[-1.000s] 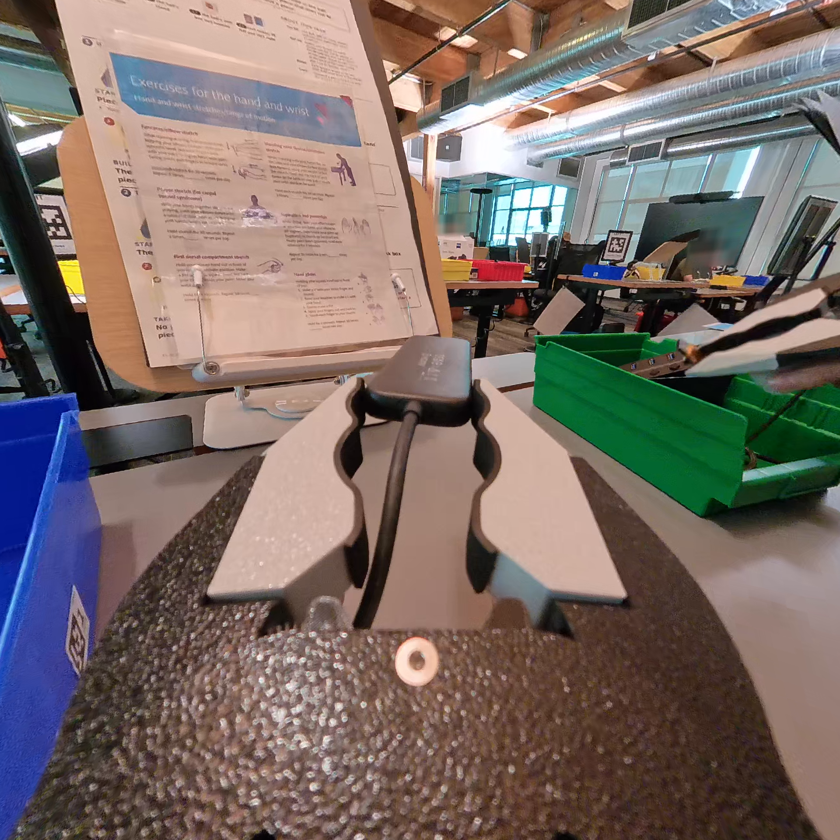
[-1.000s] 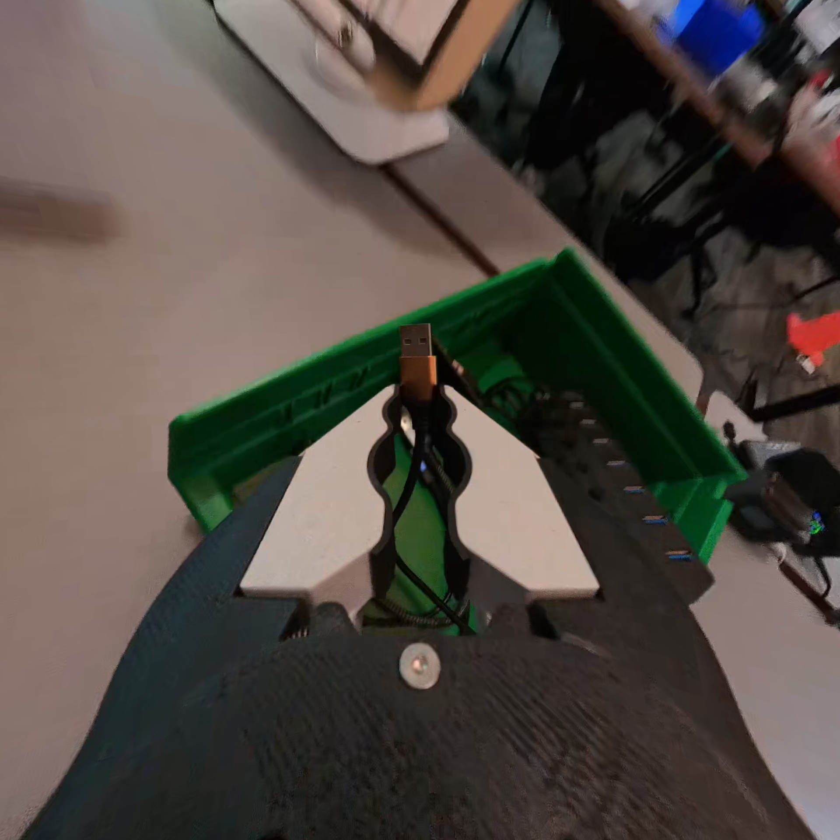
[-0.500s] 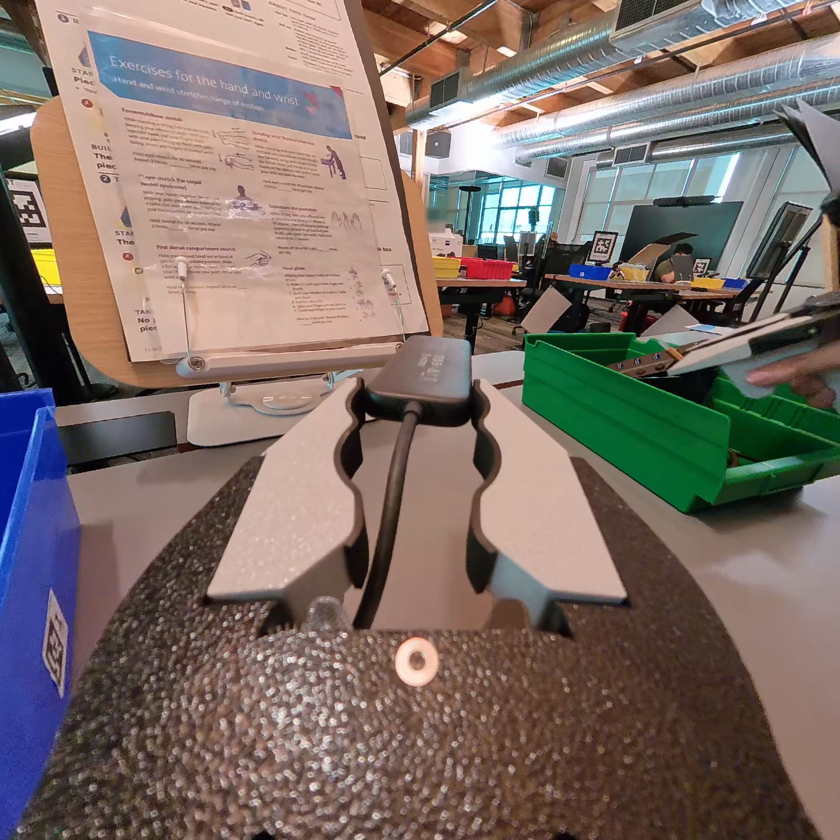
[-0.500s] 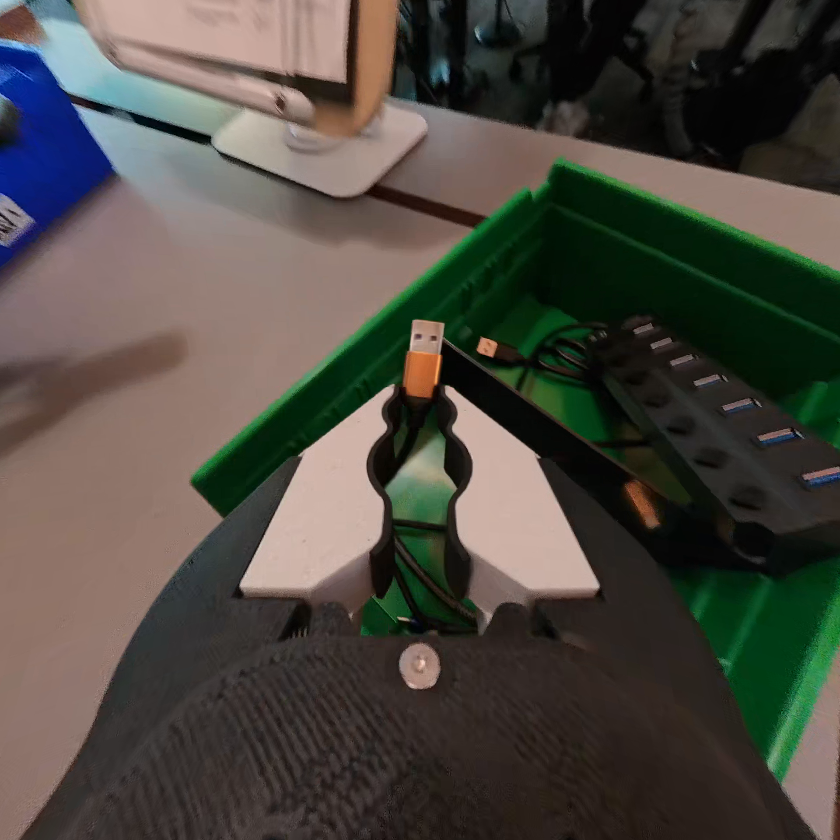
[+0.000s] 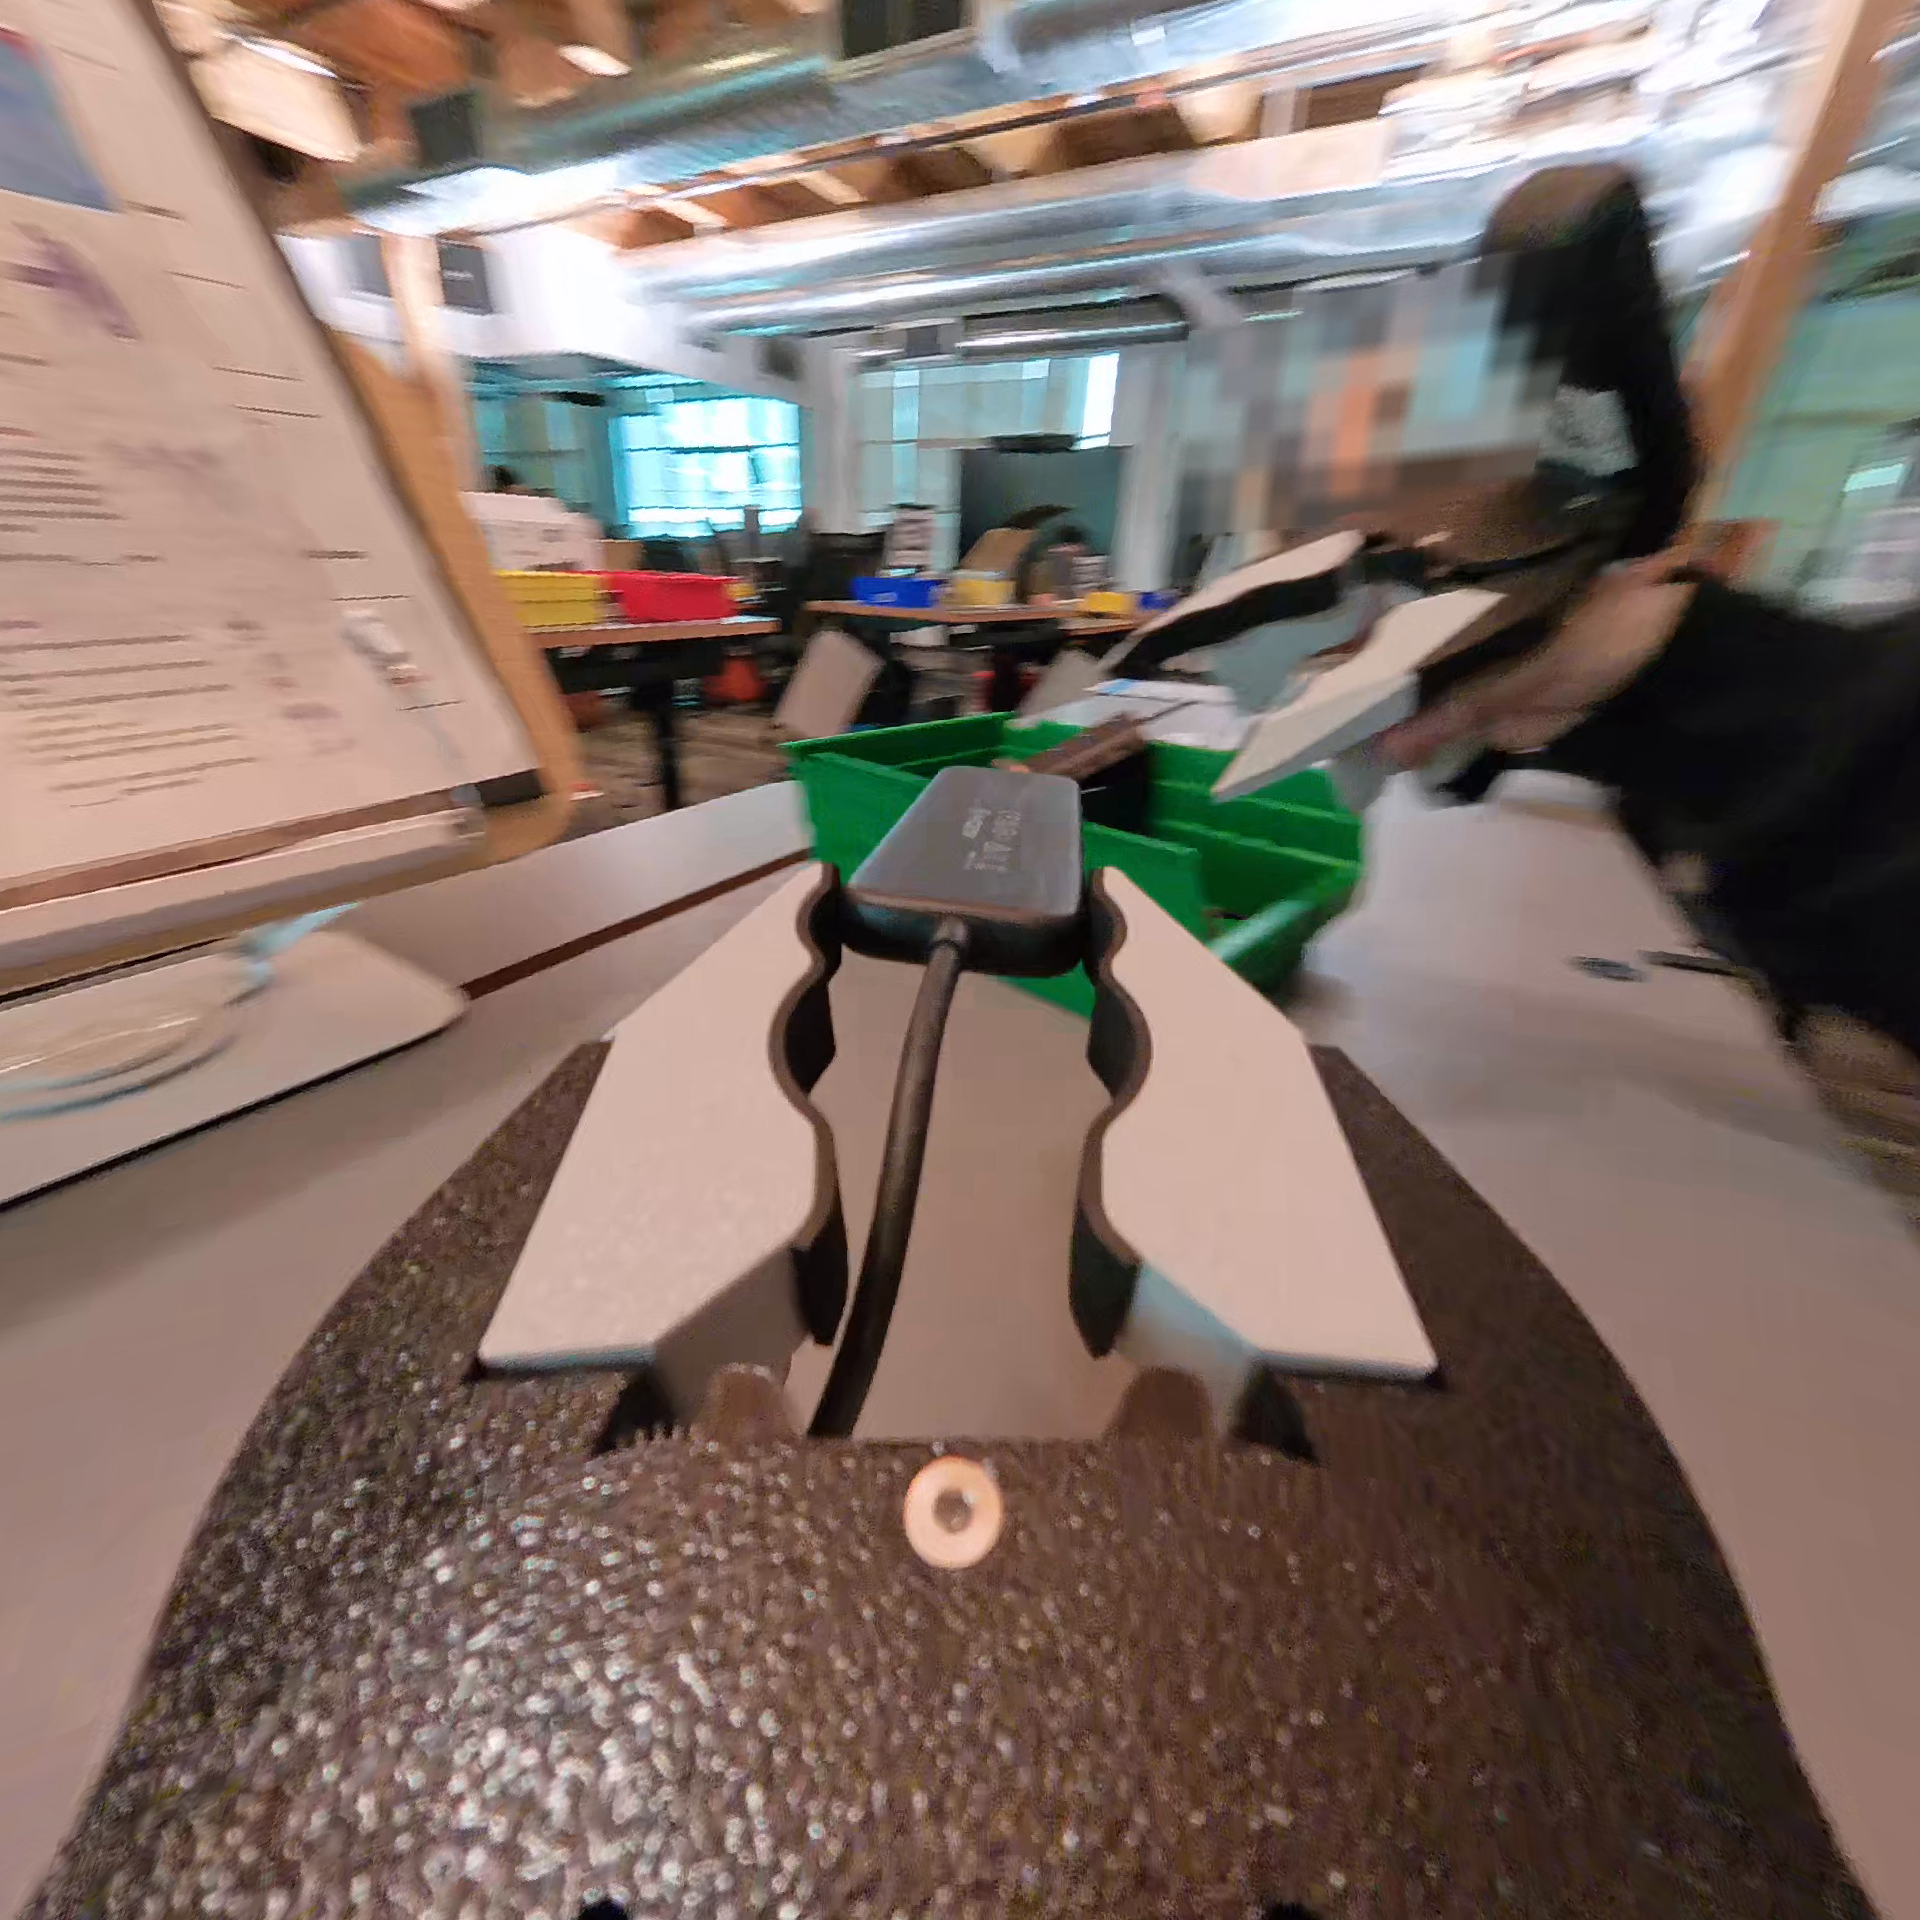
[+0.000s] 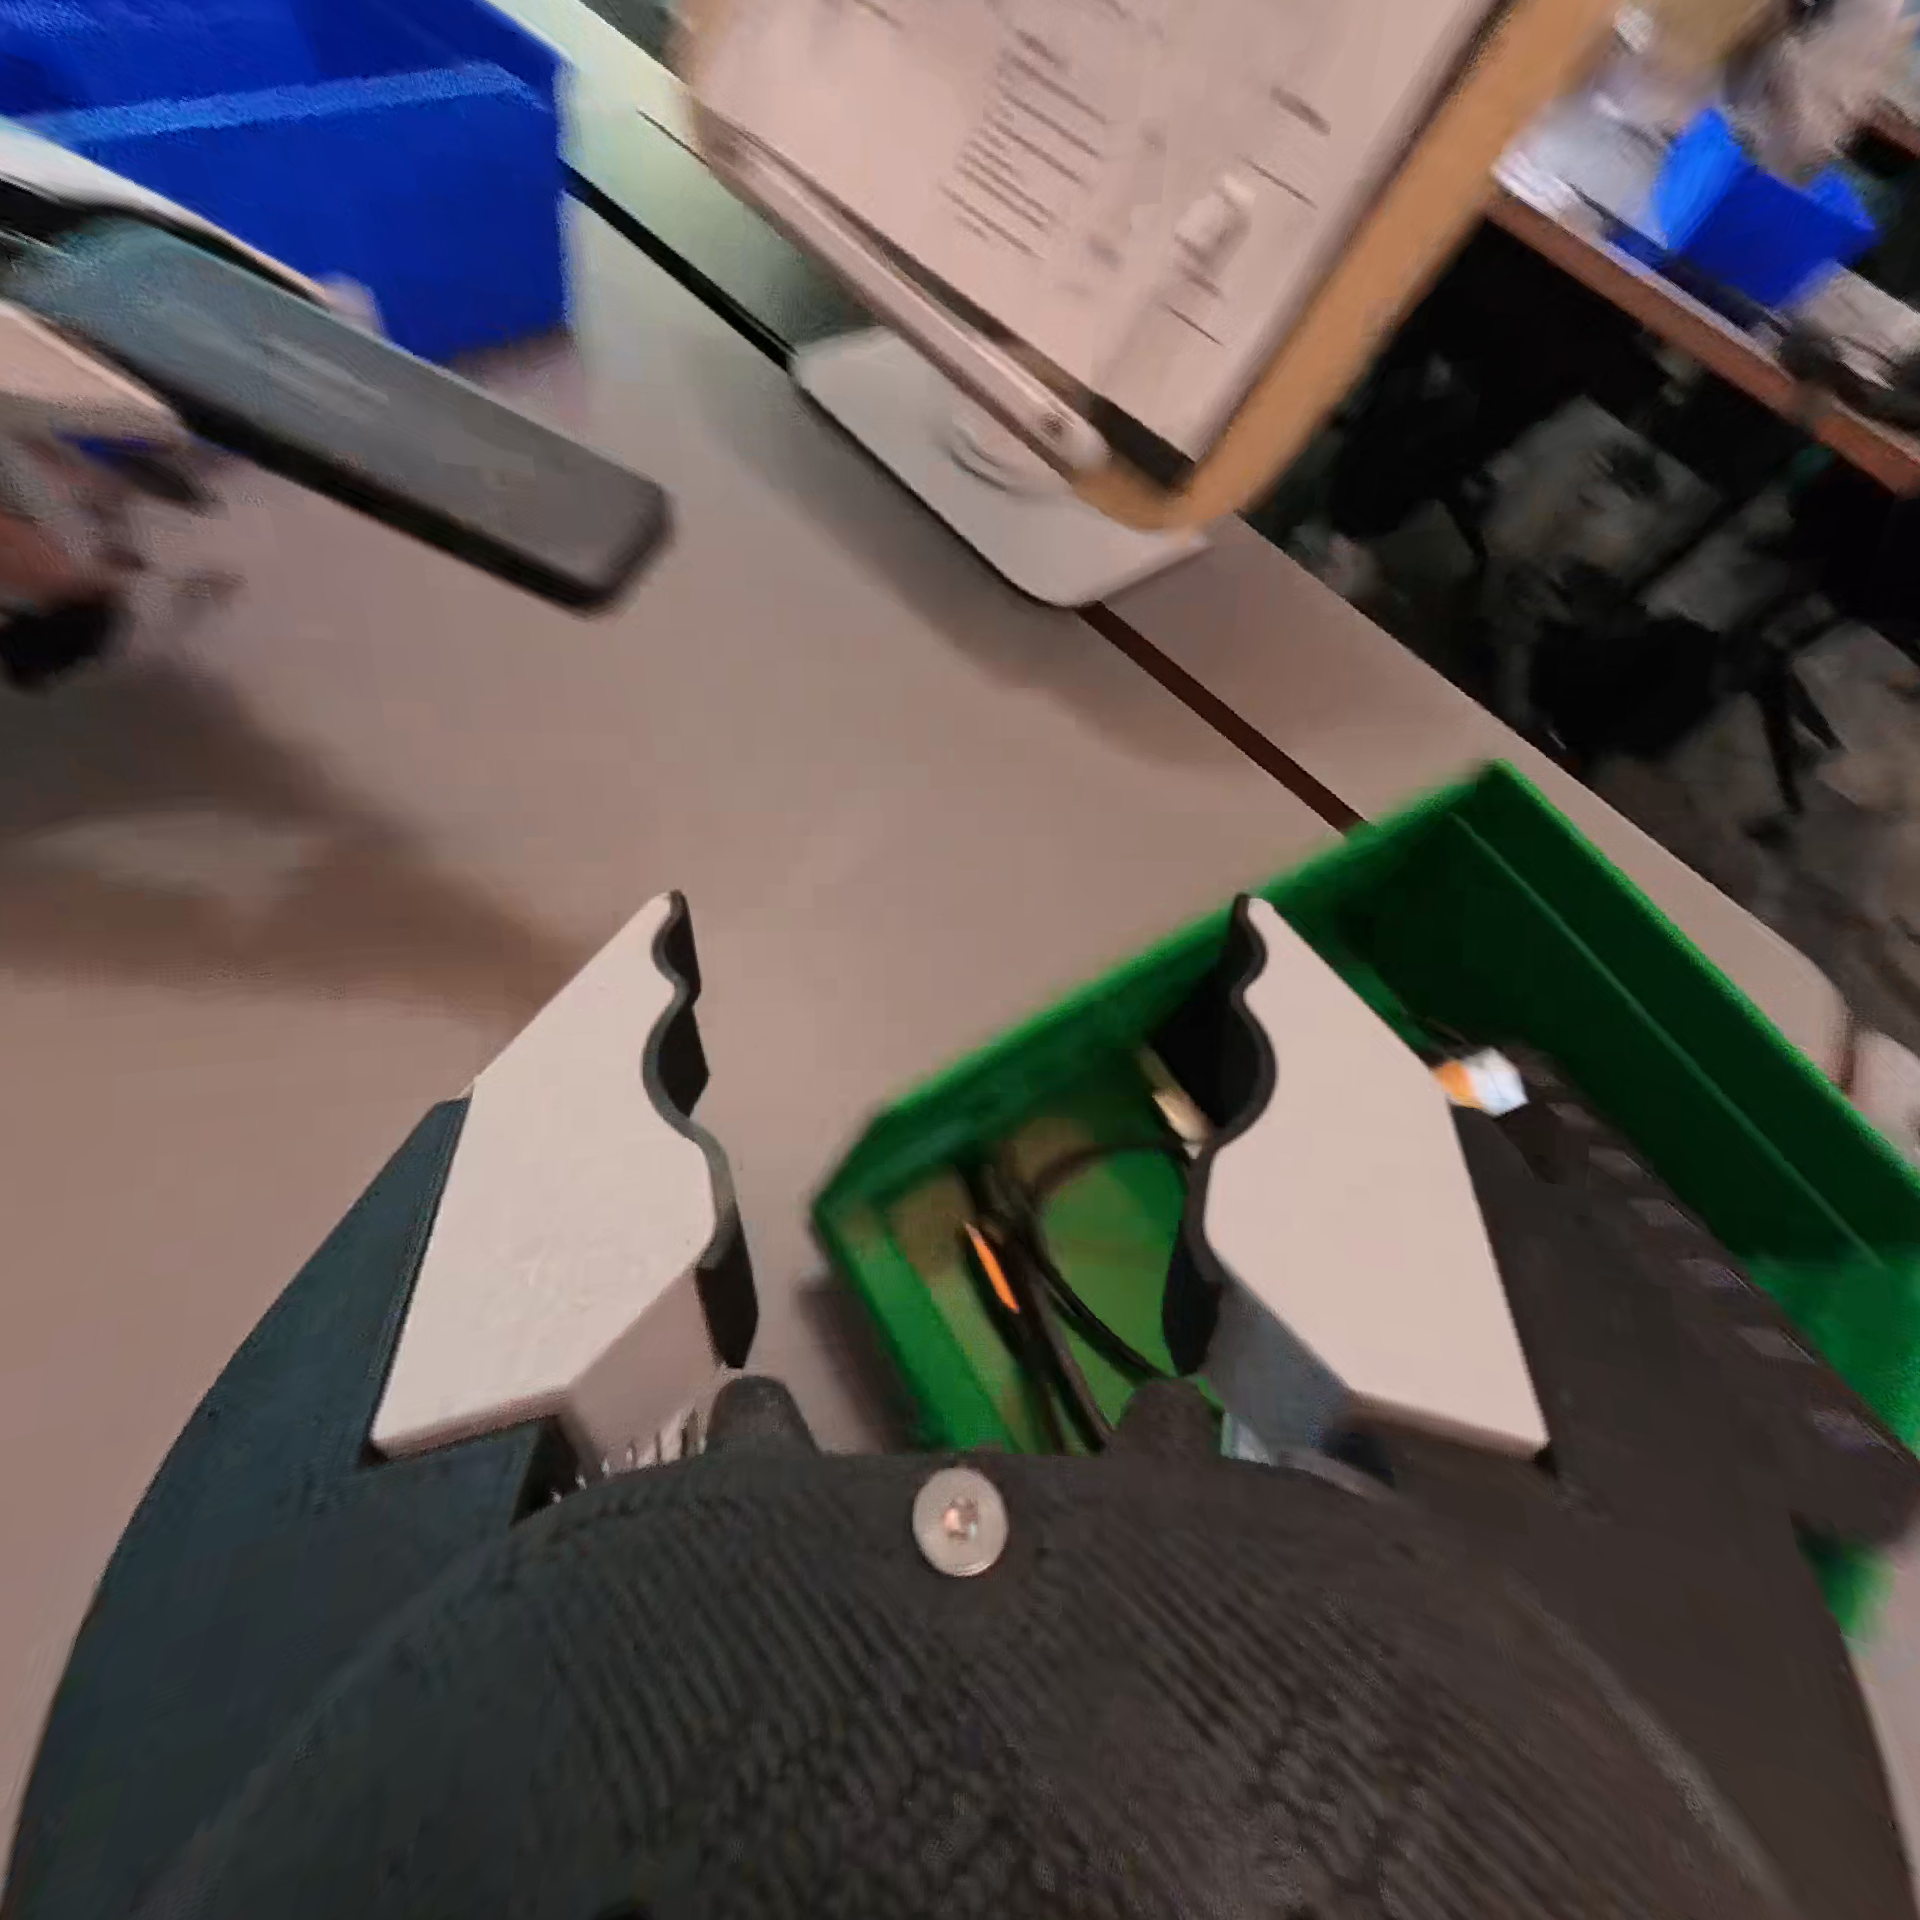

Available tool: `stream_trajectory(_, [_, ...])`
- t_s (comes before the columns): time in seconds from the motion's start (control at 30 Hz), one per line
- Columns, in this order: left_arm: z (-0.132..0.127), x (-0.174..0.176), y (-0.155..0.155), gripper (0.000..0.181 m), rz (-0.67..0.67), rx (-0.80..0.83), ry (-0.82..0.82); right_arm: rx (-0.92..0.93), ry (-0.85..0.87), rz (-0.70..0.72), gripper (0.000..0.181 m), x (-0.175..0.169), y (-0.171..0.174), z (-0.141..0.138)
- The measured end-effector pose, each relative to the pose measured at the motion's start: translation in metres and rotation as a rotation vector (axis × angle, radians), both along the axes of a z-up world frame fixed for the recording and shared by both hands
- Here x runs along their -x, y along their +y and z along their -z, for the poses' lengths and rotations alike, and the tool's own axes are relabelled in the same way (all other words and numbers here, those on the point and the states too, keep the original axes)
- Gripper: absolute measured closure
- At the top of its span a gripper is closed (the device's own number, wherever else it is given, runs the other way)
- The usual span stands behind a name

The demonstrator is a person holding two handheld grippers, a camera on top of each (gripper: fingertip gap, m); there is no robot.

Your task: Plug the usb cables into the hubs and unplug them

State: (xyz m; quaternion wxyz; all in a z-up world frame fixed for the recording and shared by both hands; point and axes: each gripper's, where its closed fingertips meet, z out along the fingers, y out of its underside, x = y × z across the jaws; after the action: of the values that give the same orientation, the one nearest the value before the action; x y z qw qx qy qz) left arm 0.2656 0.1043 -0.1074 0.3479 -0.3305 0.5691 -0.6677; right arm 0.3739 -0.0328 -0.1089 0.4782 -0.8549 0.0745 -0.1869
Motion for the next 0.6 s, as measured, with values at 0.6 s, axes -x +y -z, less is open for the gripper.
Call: stream_trajectory(0.6, [-0.018,0.051,-0.054,0.137,0.429,-0.005,-0.185,-0.511,0.462,-0.551,0.109,0.145,0.078,-0.021])
